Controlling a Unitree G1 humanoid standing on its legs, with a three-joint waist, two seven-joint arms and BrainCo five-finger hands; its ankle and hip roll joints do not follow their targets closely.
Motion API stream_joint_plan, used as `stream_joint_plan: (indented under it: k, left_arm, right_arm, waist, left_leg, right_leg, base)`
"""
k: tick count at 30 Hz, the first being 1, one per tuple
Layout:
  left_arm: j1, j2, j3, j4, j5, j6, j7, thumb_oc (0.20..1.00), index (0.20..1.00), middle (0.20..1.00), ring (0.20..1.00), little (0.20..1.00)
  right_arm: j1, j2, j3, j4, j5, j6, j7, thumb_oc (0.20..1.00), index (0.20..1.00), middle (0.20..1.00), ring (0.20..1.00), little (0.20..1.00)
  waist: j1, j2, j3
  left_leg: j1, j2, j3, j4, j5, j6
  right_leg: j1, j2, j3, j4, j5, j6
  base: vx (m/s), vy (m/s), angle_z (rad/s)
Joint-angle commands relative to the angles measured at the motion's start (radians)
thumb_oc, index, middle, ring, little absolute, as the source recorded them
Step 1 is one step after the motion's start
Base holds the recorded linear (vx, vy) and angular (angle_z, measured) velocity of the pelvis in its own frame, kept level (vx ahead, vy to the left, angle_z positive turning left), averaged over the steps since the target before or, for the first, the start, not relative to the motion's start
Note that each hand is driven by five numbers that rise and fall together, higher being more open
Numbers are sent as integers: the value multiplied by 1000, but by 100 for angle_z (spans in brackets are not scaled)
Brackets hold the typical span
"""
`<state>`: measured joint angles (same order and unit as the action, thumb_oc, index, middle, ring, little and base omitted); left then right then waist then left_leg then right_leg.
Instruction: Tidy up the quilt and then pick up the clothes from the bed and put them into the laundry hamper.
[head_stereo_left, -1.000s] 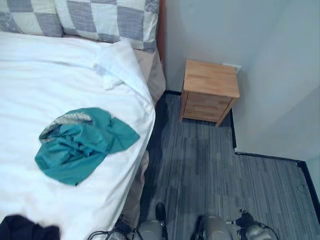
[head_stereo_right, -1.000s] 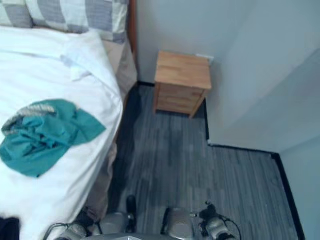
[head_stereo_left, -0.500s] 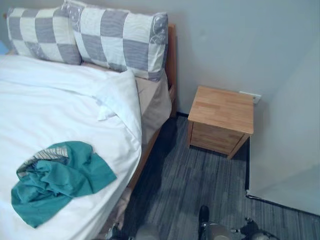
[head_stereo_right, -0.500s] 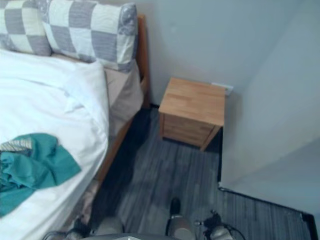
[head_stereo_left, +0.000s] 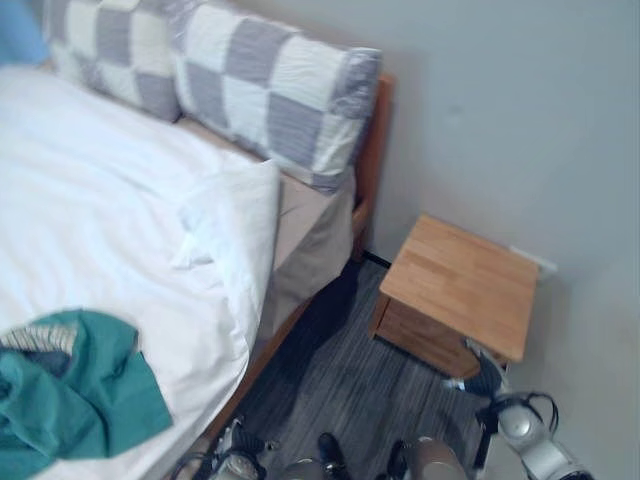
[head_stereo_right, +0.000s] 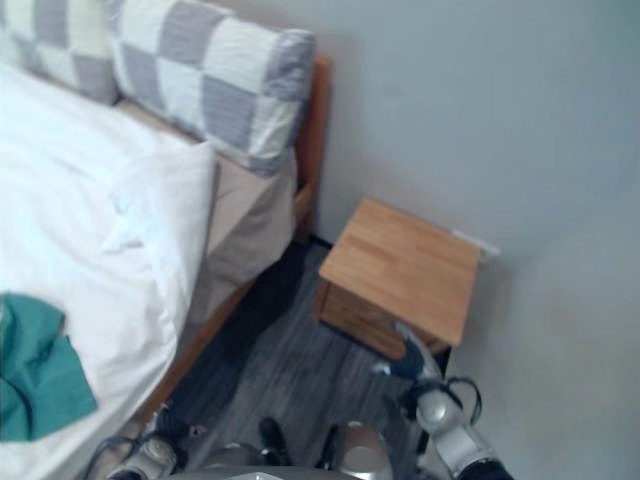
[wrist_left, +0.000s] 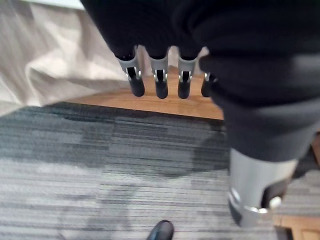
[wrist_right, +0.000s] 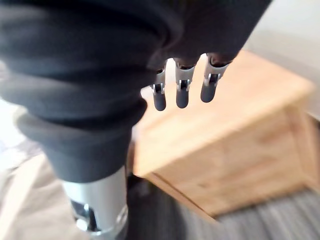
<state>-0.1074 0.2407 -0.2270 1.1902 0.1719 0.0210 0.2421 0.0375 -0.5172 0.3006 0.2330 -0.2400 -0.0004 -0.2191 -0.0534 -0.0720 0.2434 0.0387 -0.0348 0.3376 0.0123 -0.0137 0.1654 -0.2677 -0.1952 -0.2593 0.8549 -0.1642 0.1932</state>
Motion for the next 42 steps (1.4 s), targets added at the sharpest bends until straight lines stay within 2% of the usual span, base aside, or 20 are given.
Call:
stream_joint_plan:
  k: [1, 2, 3, 5, 9, 12, 13, 14, 15, 17, 20, 25, 26, 27, 28, 34, 37, 38, 39, 42]
  left_arm:
    - [-19, 7, 7, -5, 21, -16, 38, 1000, 1000, 1000, 1000, 1000]
    - [-20, 6, 6, -4, 21, -16, 38, 1000, 1000, 1000, 1000, 1000]
    - [-24, 7, 7, 27, 44, -17, 30, 1000, 1000, 1000, 1000, 1000]
    - [-22, 12, 11, 34, 41, -16, 21, 1000, 1000, 1000, 1000, 1000]
    - [42, 28, 25, 22, 45, -18, 13, 1000, 1000, 1000, 1000, 1000]
    - [46, 34, 17, 9, 21, -19, 24, 1000, 1000, 1000, 1000, 1000]
    - [41, 34, 8, 5, 17, -19, 25, 1000, 1000, 1000, 1000, 1000]
    - [28, 34, -20, 9, 25, -8, 27, 1000, 1000, 1000, 1000, 1000]
    - [27, 34, -20, 9, 25, -8, 27, 1000, 1000, 1000, 1000, 1000]
    - [37, 45, -30, 5, 40, -3, 9, 1000, 1000, 1000, 1000, 1000]
    - [50, 44, -83, -7, 47, -17, 16, 1000, 1000, 1000, 1000, 1000]
    - [11, 67, -164, -39, 5, -62, 39, 1000, 1000, 1000, 1000, 1000]
    - [-1, 66, -178, -41, -2, -67, 43, 1000, 1000, 1000, 1000, 1000]
    - [-2, 65, -177, -41, -2, -67, 43, 1000, 1000, 1000, 1000, 1000]
    - [-20, 58, -194, -41, -12, -70, 44, 1000, 1000, 1000, 1000, 1000]
    - [-33, 31, -194, -26, -8, -51, 54, 1000, 1000, 1000, 1000, 1000]
    - [-31, 7, -143, -19, 15, -23, 54, 1000, 1000, 1000, 1000, 1000]
    - [-30, 8, -146, -20, 15, -23, 54, 1000, 1000, 1000, 1000, 1000]
    - [-26, 5, -125, -17, 26, -15, 48, 1000, 1000, 1000, 1000, 1000]
    - [-21, 18, -50, -15, 72, 5, 28, 1000, 1000, 1000, 1000, 1000]
  right_arm:
    - [-124, -89, -88, -139, -53, -88, 13, 1000, 1000, 1000, 1000, 1000]
    - [-123, -89, -89, -141, -53, -87, 14, 1000, 1000, 1000, 1000, 1000]
    - [-120, -135, -118, -206, -72, -97, 17, 1000, 1000, 1000, 1000, 1000]
    - [-128, -166, -126, -226, -95, -95, 6, 1000, 1000, 1000, 1000, 1000]
    - [-246, -219, -102, -284, -113, -96, -3, 1000, 1000, 1000, 1000, 1000]
    - [-369, -250, -73, -251, -115, -85, -41, 1000, 1000, 1000, 1000, 1000]
    - [-410, -257, -68, -234, -107, -76, -49, 1000, 1000, 1000, 1000, 1000]
    - [-477, -279, -67, -179, -101, -45, -82, 1000, 1000, 1000, 1000, 1000]
    - [-480, -279, -66, -177, -101, -46, -83, 1000, 1000, 1000, 1000, 1000]
    - [-517, -298, -54, -144, -115, -14, -90, 1000, 1000, 1000, 1000, 1000]
    - [-742, -284, 49, 64, -69, 9, -127, 1000, 1000, 1000, 1000, 1000]
    - [-1140, -255, 253, 504, 20, 22, -172, 1000, 1000, 1000, 1000, 1000]
    - [-1183, -241, 276, 581, 40, 22, -168, 573, 573, 573, 573, 573]
    - [-1186, -240, 279, 583, 40, 21, -168, 573, 573, 573, 573, 573]
    - [-1234, -213, 301, 708, 66, 30, -162, 200, 200, 200, 200, 200]
    - [-1141, -180, 259, 625, 76, 45, -170, 200, 200, 200, 200, 200]
    - [-804, -196, 88, 309, 47, 32, -188, 209, 209, 209, 209, 209]
    - [-797, -196, 83, 304, 46, 34, -187, 407, 407, 407, 407, 407]
    - [-666, -206, 6, 209, 34, 24, -183, 1000, 1000, 1000, 1000, 1000]
    - [-236, -154, -262, -31, 69, -25, -166, 1000, 1000, 1000, 1000, 1000]
  waist:
    - [28, 13, 79]
    - [26, 16, 79]
    - [14, -3, 65]
    - [16, -7, 60]
    - [52, -7, 39]
    - [71, 5, 57]
    - [74, 8, 66]
    - [79, 24, 79]
    - [77, 24, 77]
    - [77, 45, 59]
    - [91, 90, 74]
    - [130, 112, 139]
    - [136, 116, 153]
    - [135, 117, 154]
    - [138, 119, 168]
    - [122, 105, 168]
    - [80, 80, 153]
    - [83, 79, 150]
    - [70, 70, 141]
    - [15, 39, 97]
  left_leg:
    - [39, 62, -101, -21, -59, -140]
    - [38, 64, -103, -21, -57, -140]
    - [60, 48, -188, -41, -80, -160]
    - [67, 45, -267, -41, -99, -173]
    - [31, 52, -363, 81, -155, -199]
    - [-49, 44, -384, 176, -137, -224]
    - [-98, 53, -361, 205, -121, -235]
    - [-171, 150, -214, 181, -48, -249]
    - [-174, 148, -215, 176, -42, -249]
    - [-136, 206, -98, 71, -4, -262]
    - [-151, 200, -109, -8, 56, -281]
    - [-193, 193, -95, -58, 100, -286]
    - [-205, 194, -96, -62, 109, -287]
    - [-206, 194, -96, -62, 109, -287]
    - [-219, 192, -103, -71, 120, -289]
    - [-217, 189, -115, -86, 124, -288]
    - [-180, 185, -110, -87, 98, -281]
    - [-183, 184, -109, -88, 101, -280]
    - [-169, 183, -105, -89, 91, -277]
    - [-105, 174, -81, -93, 49, -265]
  right_leg:
    - [95, 53, 153, -502, 126, 0]
    - [98, 55, 150, -511, 132, -2]
    - [114, 104, 261, -741, 137, 0]
    - [115, 124, 322, -822, 175, 13]
    - [175, 120, 282, -847, 173, -16]
    - [184, 103, 224, -834, 159, -42]
    - [190, 88, 190, -834, 150, -43]
    - [216, 56, 81, -843, 127, -42]
    - [213, 55, 80, -845, 131, -43]
    - [220, 56, 18, -859, 128, -38]
    - [178, 55, 2, -866, 144, -37]
    - [74, 52, 29, -846, 168, -37]
    - [64, 49, 28, -844, 171, -36]
    - [63, 49, 28, -843, 170, -36]
    - [48, 49, 26, -839, 173, -35]
    - [56, 50, 25, -844, 177, -32]
    - [82, 48, 33, -851, 176, -27]
    - [79, 48, 33, -852, 179, -27]
    - [88, 47, 35, -854, 180, -25]
    - [130, 41, 47, -866, 187, -11]
  base:
    - [254, -250, 124]
    - [407, -357, 187]
    - [227, -188, 179]
    - [353, -316, 225]
    - [311, -357, 195]
    - [91, -221, 119]
    - [-58, -106, 110]
    - [-53, -109, 112]
    - [2, -85, 184]
    - [70, -22, 181]
    - [-12, 45, 29]
    - [-72, 62, -5]
    - [-40, 19, 7]
    - [-49, 28, 8]
    - [-29, 24, 14]
    - [2, 41, 10]
    - [8, 37, 0]
    - [23, 42, 5]
    - [59, 35, -1]
    - [84, 64, -4]
